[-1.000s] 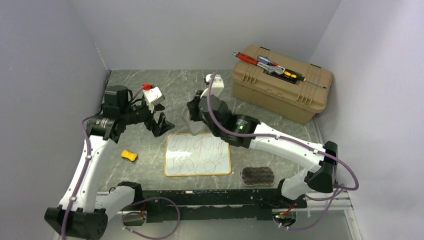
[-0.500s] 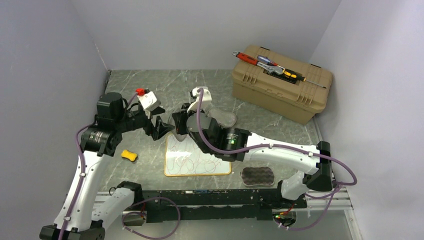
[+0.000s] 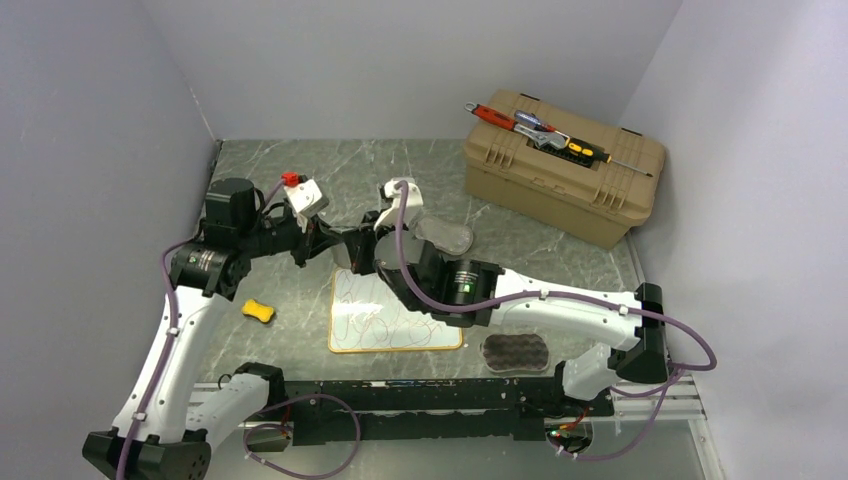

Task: Erase the whiteboard
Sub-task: Adjust the whiteboard eraser.

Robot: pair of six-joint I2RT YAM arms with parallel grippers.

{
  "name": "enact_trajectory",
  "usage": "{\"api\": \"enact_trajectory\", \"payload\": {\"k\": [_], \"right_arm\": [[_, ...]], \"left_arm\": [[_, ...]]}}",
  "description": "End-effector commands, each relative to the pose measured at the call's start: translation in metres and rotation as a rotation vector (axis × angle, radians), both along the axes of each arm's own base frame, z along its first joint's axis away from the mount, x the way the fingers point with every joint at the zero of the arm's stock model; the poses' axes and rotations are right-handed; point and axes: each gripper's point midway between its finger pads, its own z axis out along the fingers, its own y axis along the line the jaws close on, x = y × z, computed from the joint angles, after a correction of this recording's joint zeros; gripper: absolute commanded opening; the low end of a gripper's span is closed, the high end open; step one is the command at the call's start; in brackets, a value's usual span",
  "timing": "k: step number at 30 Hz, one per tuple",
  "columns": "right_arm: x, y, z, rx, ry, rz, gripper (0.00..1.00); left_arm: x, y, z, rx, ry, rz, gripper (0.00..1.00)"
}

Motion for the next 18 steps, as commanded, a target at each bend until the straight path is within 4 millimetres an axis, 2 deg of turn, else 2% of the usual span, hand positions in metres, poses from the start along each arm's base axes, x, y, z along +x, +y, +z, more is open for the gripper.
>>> {"api": "enact_trajectory", "payload": {"k": [1,2,8,10,14,18], "right_arm": [[-0.006,-0.017,0.026,0.106,0.009,0.006,0.0],[-0.006,-0.019,0.025,0.115,0.029,0.014,0.02],[-0.008,-0.027,0.028,0.205,0.161,0.102,0.47],[-0.008,-0.032,0.034,0.253,0.192,0.126,0.55],[-0.007,-0.035,0.049,0.357,0.246,0.164,0.64],[-0.007,-0.02,0.049,0.379,0.3,0.192,0.66]], "left_arm": [[-0.002,0.004,0.019,0.039,-0.127,-0.016,0.02],[0.0,0.006,0.02,0.053,-0.164,-0.016,0.02],[0.019,0.019,0.041,0.167,-0.494,0.007,0.02],[0.025,0.022,0.047,0.201,-0.577,0.007,0.02],[0.034,0.025,0.06,0.237,-0.72,0.02,0.02],[0.04,0.026,0.069,0.23,-0.776,0.05,0.02]]}}
